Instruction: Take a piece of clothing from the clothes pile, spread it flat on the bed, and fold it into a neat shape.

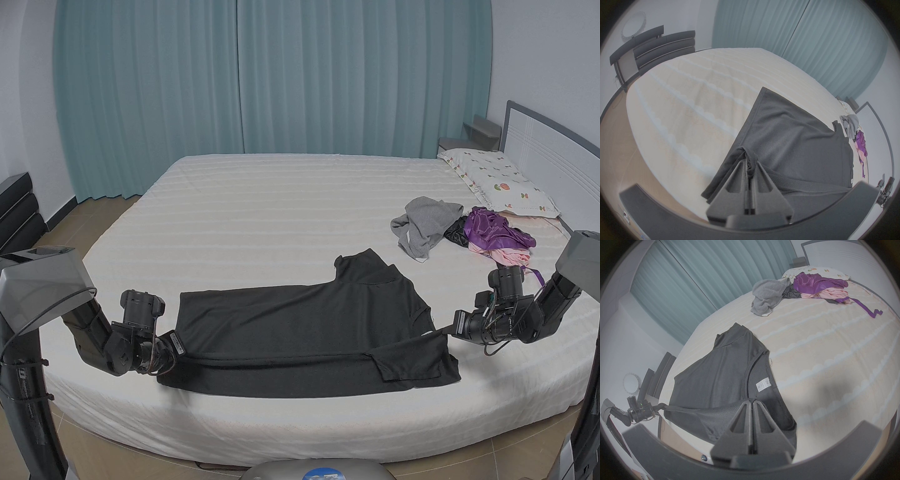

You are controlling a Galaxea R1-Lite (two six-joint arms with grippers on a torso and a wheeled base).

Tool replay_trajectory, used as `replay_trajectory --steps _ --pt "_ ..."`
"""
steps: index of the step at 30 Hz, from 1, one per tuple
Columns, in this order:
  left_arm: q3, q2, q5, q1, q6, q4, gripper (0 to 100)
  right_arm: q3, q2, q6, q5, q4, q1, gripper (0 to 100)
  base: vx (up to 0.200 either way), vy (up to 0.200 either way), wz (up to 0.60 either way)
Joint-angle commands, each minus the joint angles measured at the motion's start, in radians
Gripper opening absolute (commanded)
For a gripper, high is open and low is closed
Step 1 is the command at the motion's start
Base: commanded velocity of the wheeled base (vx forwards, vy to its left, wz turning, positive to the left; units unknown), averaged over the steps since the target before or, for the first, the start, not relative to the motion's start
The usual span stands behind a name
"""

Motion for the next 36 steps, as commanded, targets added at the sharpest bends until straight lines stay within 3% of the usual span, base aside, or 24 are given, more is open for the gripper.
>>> replay_trajectory --steps 1,2,9,15,24,31,36 --pt "-0.060 0.074 -0.002 0.002 -0.033 0.000 0 -0.043 0.070 -0.001 0.001 0.008 0.002 100 0.000 0.000 0.00" --pt "-0.071 0.076 -0.002 0.002 -0.053 -0.002 100 -0.047 0.076 0.001 0.001 0.008 0.002 100 0.000 0.000 0.00" --pt "-0.074 0.062 -0.028 0.004 -0.119 -0.010 100 -0.037 0.035 0.085 0.004 -0.003 0.010 100 0.000 0.000 0.00" --pt "-0.031 -0.048 -0.040 0.033 -0.185 -0.013 100 0.089 -0.148 0.183 -0.001 -0.003 0.039 100 0.000 0.000 0.00" --pt "-0.006 -0.088 -0.079 0.031 -0.282 -0.013 100 0.275 -0.359 0.375 -0.151 -0.004 0.117 100 0.000 0.000 0.00" --pt "0.003 -0.097 -0.066 0.022 -0.286 -0.014 100 0.353 -0.364 0.407 -0.164 -0.006 0.117 100 0.000 0.000 0.00" --pt "0.075 -0.120 -0.085 0.024 -0.294 -0.148 100 0.460 -0.372 0.456 -0.177 -0.115 0.157 100 0.120 0.000 0.00"
